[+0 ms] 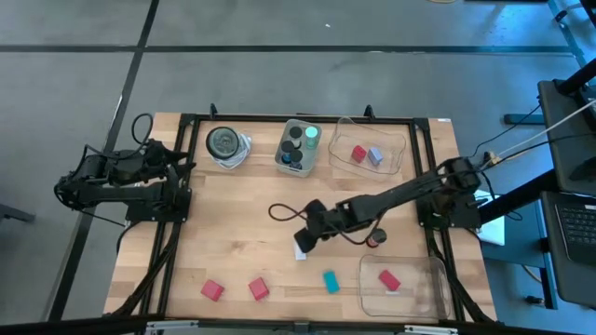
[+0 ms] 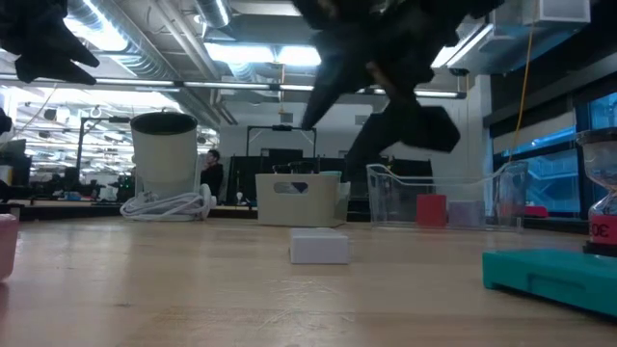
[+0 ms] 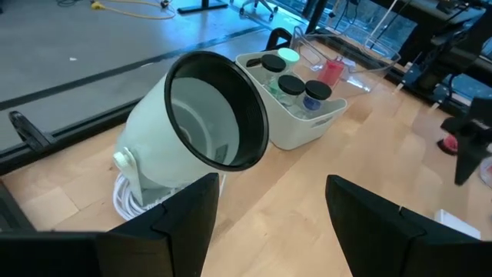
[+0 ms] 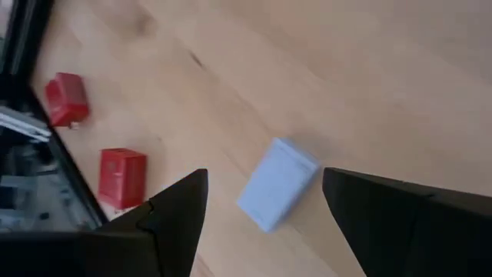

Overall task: Pick & Place Office items
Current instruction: Put the white digital timer into the bottom transparent bin

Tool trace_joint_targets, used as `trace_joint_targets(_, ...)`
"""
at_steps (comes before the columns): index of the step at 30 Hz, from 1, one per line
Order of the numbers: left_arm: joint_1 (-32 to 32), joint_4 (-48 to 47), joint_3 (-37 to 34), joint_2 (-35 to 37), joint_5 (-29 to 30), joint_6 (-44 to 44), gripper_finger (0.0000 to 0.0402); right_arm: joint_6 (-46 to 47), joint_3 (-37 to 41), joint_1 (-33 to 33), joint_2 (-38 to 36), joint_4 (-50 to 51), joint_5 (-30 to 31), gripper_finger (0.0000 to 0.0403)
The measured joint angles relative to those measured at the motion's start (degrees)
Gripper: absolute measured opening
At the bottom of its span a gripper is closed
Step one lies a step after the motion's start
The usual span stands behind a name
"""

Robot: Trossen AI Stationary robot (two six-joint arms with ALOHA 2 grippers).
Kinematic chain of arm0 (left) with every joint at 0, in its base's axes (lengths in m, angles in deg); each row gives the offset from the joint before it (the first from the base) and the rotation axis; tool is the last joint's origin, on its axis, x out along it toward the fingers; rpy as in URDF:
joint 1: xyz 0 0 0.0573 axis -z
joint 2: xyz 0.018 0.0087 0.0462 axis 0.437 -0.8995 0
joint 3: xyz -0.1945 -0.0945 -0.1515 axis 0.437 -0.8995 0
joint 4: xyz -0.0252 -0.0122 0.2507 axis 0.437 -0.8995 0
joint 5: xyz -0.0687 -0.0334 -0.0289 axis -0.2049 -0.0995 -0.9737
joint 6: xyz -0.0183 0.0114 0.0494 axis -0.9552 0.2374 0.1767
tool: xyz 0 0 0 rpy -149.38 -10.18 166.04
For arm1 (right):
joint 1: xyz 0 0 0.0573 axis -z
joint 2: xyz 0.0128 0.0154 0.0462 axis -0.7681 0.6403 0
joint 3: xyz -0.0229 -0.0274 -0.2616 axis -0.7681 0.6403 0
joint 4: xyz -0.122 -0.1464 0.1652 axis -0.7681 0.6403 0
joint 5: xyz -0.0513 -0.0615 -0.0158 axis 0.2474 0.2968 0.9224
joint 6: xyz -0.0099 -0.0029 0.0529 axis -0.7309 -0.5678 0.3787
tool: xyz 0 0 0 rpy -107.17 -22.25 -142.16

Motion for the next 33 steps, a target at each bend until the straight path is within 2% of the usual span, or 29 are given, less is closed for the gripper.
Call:
trace_joint_targets(6, 0.0, 0.0, 0.0, 0.0, 0.0, 0.0, 0.0237, 4.4, 0.0, -0.7, 2.7, -1.2, -1.8, 0.0262)
trace_joint_targets(11, 0.0, 0.0, 0.0, 0.0, 0.0, 0.0, 0.0237, 4.5, 0.0, -2.6, 4.7, -3.4, -2.0, 0.0262)
trace_joint_targets(13, 0.0, 0.0, 0.0, 0.0, 0.0, 0.0, 0.0237, 1.7, -0.1, -3.1, 5.9, -3.7, -1.2, 0.0262)
trace_joint_targets(17, 0.0, 0.0, 0.0, 0.0, 0.0, 0.0, 0.0237, -15.8, -1.8, -4.0, 7.9, -3.5, 0.8, 0.0262)
trace_joint_targets(22, 0.0, 0.0, 0.0, 0.0, 0.1, 0.0, 0.0237, -40.5, -5.4, -4.7, 7.5, -2.3, -1.4, 0.0262)
trace_joint_targets(28, 0.0, 0.0, 0.0, 0.0, 0.1, 0.1, 0.0237, -83.9, -10.7, -6.6, 7.3, 0.4, -3.4, 0.0262)
trace_joint_targets(30, 0.0, 0.0, 0.0, 0.0, 0.1, 0.1, 0.0237, -89.8, -11.7, -6.0, 7.3, 0.2, -4.0, 0.0262)
trace_joint_targets(33, 0.0, 0.0, 0.0, 0.0, 0.1, 0.1, 0.0237, -92.2, -12.0, -4.2, 7.3, 3.2, -6.1, 0.0262)
